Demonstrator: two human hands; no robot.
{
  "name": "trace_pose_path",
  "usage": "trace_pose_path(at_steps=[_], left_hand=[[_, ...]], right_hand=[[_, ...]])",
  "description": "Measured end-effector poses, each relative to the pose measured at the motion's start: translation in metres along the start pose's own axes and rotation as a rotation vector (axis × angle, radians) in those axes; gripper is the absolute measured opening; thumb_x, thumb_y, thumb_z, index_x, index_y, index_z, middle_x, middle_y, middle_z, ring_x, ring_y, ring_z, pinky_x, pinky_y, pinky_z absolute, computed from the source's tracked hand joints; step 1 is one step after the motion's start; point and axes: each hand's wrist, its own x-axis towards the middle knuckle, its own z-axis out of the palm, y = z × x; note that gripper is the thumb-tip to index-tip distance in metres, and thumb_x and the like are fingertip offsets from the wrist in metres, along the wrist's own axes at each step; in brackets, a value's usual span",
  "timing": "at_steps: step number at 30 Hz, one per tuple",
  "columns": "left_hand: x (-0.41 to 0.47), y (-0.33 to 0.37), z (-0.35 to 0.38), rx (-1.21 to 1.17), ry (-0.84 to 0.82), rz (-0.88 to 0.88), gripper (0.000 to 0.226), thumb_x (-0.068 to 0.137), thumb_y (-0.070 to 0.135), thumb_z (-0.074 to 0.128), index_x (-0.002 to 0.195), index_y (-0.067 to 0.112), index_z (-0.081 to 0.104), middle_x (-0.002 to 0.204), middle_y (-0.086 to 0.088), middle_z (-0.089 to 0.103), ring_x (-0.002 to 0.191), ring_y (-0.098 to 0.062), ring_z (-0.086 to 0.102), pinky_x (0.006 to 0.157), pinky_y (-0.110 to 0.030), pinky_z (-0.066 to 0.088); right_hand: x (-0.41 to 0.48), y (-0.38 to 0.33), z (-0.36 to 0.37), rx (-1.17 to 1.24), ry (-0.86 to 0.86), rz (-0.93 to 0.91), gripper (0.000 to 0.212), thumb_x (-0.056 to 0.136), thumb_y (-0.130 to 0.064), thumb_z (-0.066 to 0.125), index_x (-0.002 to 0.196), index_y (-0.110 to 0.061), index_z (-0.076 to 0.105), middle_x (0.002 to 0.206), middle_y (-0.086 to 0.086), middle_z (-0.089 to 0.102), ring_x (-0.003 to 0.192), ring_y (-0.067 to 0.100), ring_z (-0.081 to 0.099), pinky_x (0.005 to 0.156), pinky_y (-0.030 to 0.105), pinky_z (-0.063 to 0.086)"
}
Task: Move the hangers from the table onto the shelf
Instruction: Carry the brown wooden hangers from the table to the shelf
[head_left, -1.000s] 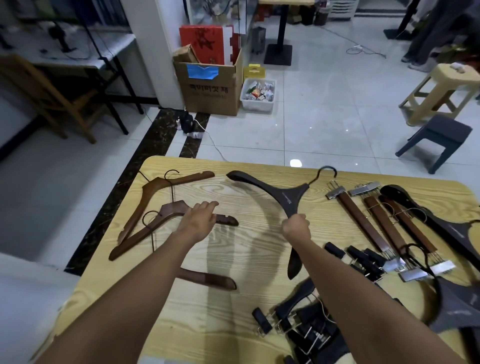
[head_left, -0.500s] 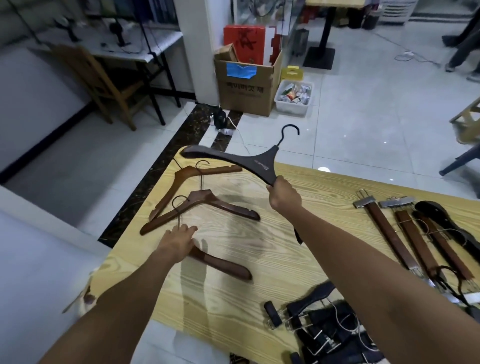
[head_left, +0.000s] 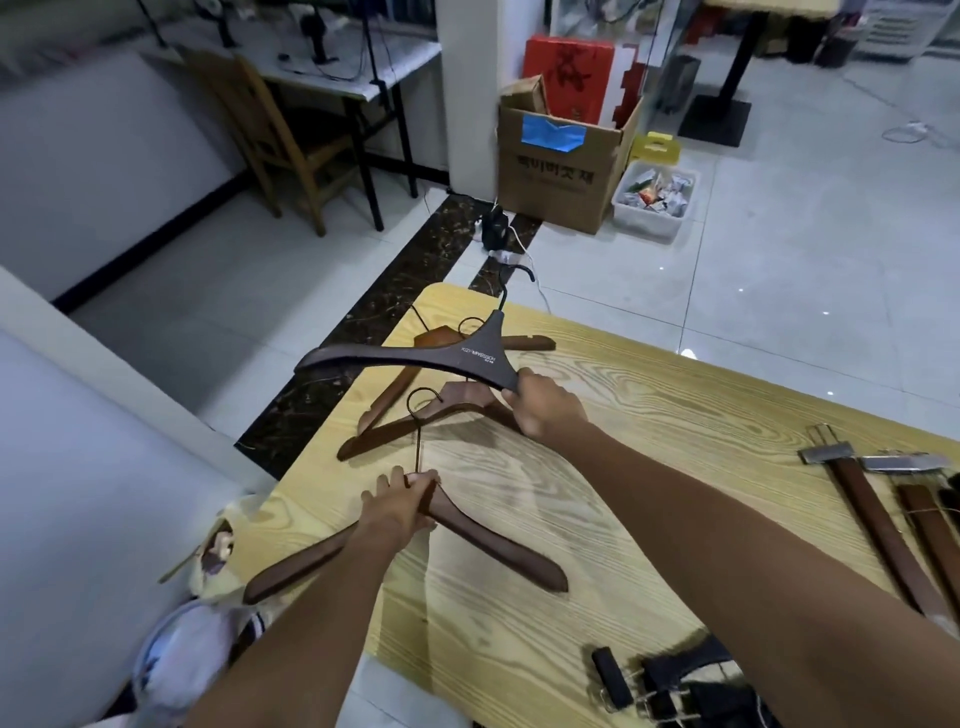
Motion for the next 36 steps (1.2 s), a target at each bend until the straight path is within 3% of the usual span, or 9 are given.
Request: trace_pose_path(at_steps=[8, 12, 15, 18, 22, 26, 30, 36], left_hand=[[0.015, -0.01, -0.004, 0.045, -0.003, 0.072, 0.064, 0.089, 0.036, 0.06, 0.141, 0.026, 0.025, 0.133, -0.011, 0.029, 0.125, -0.029, 0.032, 0.095, -0.04, 0.041], [-0.001, -0.02, -0.014, 0.071, 0.015, 0.136, 0.061, 0.093, 0.021, 0.055, 0.144, 0.023, 0.022, 0.137, -0.016, 0.027, 0.127, -0.033, 0.031, 0.093, -0.041, 0.045], [-0.017, -0.024, -0.027, 0.068, 0.047, 0.15, 0.06, 0.094, 0.027, 0.055, 0.144, 0.023, 0.022, 0.134, -0.017, 0.031, 0.122, -0.034, 0.038, 0.089, -0.041, 0.049], [-0.035, -0.025, -0.038, 0.003, 0.056, 0.139, 0.061, 0.094, 0.029, 0.054, 0.146, 0.024, 0.023, 0.136, -0.017, 0.031, 0.12, -0.035, 0.043, 0.096, -0.041, 0.045], [-0.065, -0.023, -0.041, -0.085, 0.115, 0.089, 0.06, 0.095, 0.026, 0.053, 0.147, 0.026, 0.023, 0.136, -0.017, 0.026, 0.115, -0.035, 0.05, 0.099, -0.036, 0.043], [-0.1, -0.022, -0.036, -0.045, 0.181, 0.034, 0.066, 0.096, 0.031, 0.05, 0.151, 0.025, 0.013, 0.135, -0.017, 0.027, 0.117, -0.031, 0.044, 0.098, -0.035, 0.043], [-0.141, -0.018, -0.036, -0.082, 0.211, -0.105, 0.08, 0.094, 0.03, 0.055, 0.152, 0.012, 0.003, 0.138, -0.013, 0.028, 0.118, -0.028, 0.046, 0.095, -0.033, 0.044], [-0.217, -0.031, -0.028, -0.067, 0.206, -0.228, 0.069, 0.097, 0.032, 0.047, 0.15, 0.01, 0.01, 0.14, -0.016, 0.026, 0.121, -0.032, 0.045, 0.095, -0.035, 0.039]], right_hand=[[0.011, -0.021, 0.004, -0.007, 0.02, -0.012, 0.033, 0.102, -0.036, 0.036, 0.116, -0.008, 0.047, 0.113, 0.012, 0.059, 0.104, 0.034, 0.058, 0.073, 0.036, 0.039], [0.006, -0.035, -0.005, 0.016, 0.02, -0.035, 0.031, 0.102, -0.036, 0.036, 0.114, -0.01, 0.048, 0.114, 0.011, 0.059, 0.105, 0.034, 0.057, 0.075, 0.036, 0.039], [0.0, -0.046, -0.013, 0.055, 0.022, -0.074, 0.031, 0.102, -0.035, 0.036, 0.114, -0.011, 0.05, 0.114, 0.009, 0.06, 0.106, 0.033, 0.057, 0.077, 0.038, 0.041], [-0.008, -0.052, -0.018, 0.092, 0.015, -0.126, 0.03, 0.102, -0.035, 0.036, 0.114, -0.011, 0.049, 0.111, 0.008, 0.062, 0.104, 0.032, 0.058, 0.08, 0.039, 0.044], [-0.026, -0.057, -0.028, 0.099, 0.029, -0.181, 0.033, 0.101, -0.035, 0.037, 0.12, -0.01, 0.048, 0.116, 0.011, 0.06, 0.107, 0.034, 0.057, 0.077, 0.038, 0.042], [-0.053, -0.063, -0.035, 0.105, 0.03, -0.26, 0.034, 0.102, -0.035, 0.037, 0.119, -0.008, 0.048, 0.116, 0.013, 0.06, 0.106, 0.035, 0.058, 0.084, 0.041, 0.046], [-0.078, -0.076, -0.036, 0.097, 0.024, -0.361, 0.034, 0.102, -0.034, 0.037, 0.119, -0.007, 0.05, 0.117, 0.015, 0.06, 0.107, 0.035, 0.058, 0.083, 0.04, 0.045], [-0.119, -0.114, -0.025, 0.082, -0.022, -0.507, 0.032, 0.102, -0.033, 0.037, 0.117, -0.008, 0.05, 0.117, 0.015, 0.06, 0.108, 0.036, 0.057, 0.081, 0.038, 0.043]])
